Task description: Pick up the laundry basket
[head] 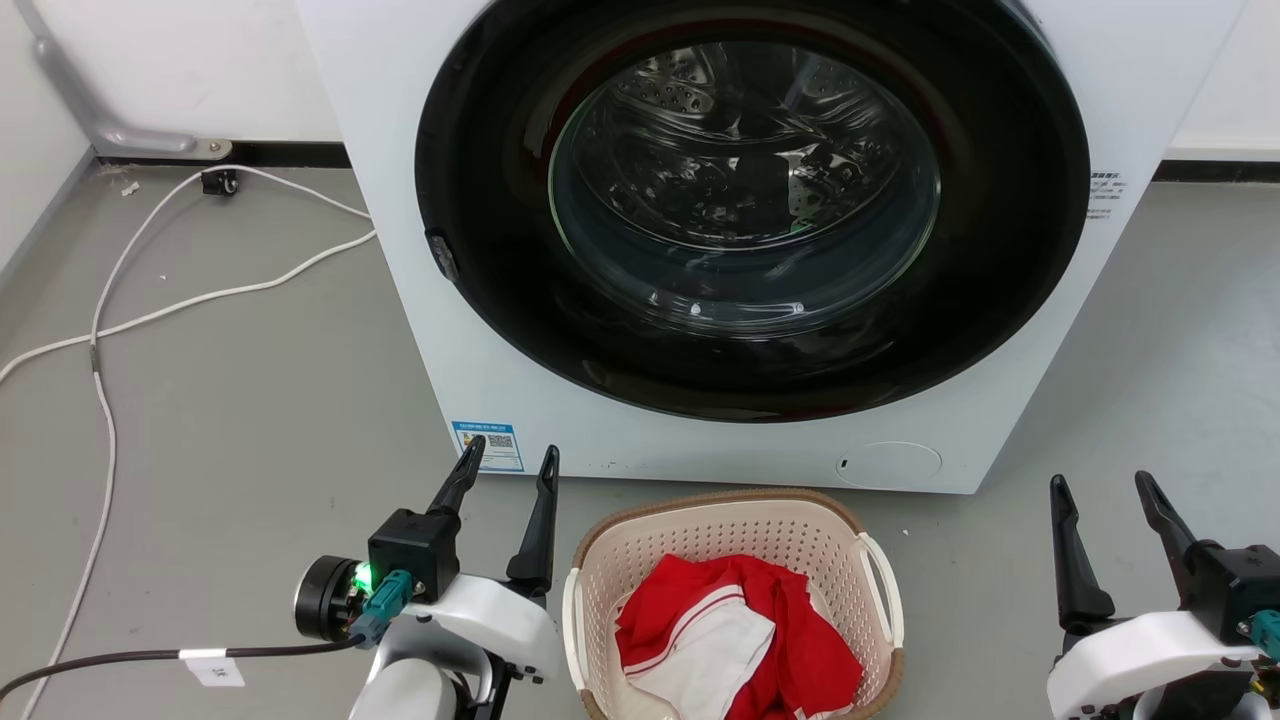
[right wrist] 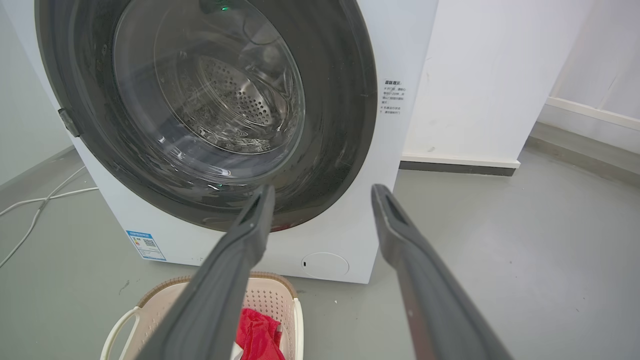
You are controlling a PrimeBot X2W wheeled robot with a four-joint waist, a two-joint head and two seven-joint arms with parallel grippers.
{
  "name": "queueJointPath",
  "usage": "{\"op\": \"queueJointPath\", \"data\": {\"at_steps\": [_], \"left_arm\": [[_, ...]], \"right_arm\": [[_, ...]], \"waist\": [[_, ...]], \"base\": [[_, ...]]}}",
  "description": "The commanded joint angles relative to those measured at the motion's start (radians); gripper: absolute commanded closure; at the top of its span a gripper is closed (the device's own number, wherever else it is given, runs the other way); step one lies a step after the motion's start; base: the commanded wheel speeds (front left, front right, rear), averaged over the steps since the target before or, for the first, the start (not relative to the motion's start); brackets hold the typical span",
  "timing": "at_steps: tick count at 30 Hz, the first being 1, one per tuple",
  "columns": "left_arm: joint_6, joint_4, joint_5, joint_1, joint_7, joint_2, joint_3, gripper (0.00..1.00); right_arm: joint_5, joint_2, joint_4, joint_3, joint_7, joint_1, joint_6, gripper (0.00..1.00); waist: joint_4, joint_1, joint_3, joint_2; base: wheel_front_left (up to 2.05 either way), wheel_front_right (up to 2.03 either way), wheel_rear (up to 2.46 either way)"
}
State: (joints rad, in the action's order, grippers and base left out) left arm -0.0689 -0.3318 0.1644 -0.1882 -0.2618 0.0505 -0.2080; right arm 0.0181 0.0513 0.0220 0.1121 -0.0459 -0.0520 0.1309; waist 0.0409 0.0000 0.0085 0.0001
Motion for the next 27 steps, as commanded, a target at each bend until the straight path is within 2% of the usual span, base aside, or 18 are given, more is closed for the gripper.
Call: {"op": "queueJointPath", "data": {"at_steps": [1, 15, 19, 27], "left_arm": [[0.005, -0.003, 0.006, -0.011, -0.005, 0.0, -0.001, 0.0], [0.006, -0.009, 0.007, -0.014, -0.004, 0.0, -0.004, 0.0], [0.003, -0.01, -0.008, -0.04, -0.004, 0.0, -0.002, 0.0], [-0.023, -0.145, 0.025, -0.147, 0.005, 0.003, -0.003, 0.0]], "right_arm": [[0.004, -0.002, -0.004, 0.001, -0.006, -0.006, 0.0, 0.0], [0.005, -0.002, -0.036, 0.002, -0.019, 0.013, 0.0, 0.0], [0.008, -0.002, -0.066, 0.024, -0.006, 0.038, 0.0, 0.0], [0.005, -0.002, -0.19, 0.039, 0.019, 0.138, 0.0, 0.0]], "waist": [[0.001, 0.0, 0.001, -0.0001], [0.003, 0.0, 0.007, -0.0001], [-0.001, 0.0, 0.042, -0.0001], [-0.023, 0.0, 0.139, -0.0001]], "base": [[0.0, 0.0, 0.0], [0.0, 0.0, 0.0], [0.0, 0.0, 0.0], [0.0, 0.0, 0.0]]}}
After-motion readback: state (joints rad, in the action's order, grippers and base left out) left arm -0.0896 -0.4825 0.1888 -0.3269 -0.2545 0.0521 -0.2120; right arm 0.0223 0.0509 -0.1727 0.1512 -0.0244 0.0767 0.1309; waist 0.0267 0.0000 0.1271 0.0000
